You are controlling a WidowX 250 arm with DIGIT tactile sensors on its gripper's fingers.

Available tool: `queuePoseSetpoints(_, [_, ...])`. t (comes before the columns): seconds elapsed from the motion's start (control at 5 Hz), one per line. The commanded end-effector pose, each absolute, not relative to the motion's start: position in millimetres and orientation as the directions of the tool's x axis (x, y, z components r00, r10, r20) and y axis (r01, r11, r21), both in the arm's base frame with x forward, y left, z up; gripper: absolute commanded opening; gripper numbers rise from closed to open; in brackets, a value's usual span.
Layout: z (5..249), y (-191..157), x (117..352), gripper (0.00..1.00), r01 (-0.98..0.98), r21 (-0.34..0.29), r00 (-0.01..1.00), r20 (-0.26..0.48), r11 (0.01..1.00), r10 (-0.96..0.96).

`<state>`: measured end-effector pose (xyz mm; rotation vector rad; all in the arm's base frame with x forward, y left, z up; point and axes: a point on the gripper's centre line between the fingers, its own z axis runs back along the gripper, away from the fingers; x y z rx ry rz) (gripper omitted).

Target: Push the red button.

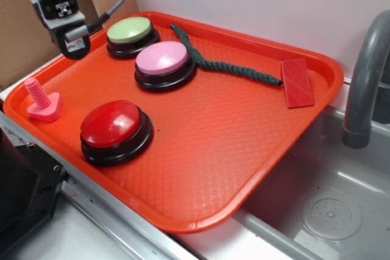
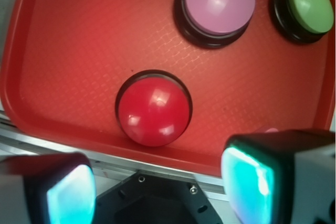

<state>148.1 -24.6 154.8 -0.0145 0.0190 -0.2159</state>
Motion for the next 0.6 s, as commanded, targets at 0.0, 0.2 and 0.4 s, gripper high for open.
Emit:
queuePoseSetpoints(0.0, [170.5,-29.6,154.9,1.0,0.216,-0.003,0.976,0.038,0.976,-0.216])
queuePoseSetpoints(0.2, [172.8,-30.5,154.2,1.0,0.209,0.0,0.977,0.041,0.978,-0.208])
queuePoseSetpoints(0.4, [175.5,-30.9,152.8,1.0,0.216,-0.003,0.976,0.022,0.976,-0.216])
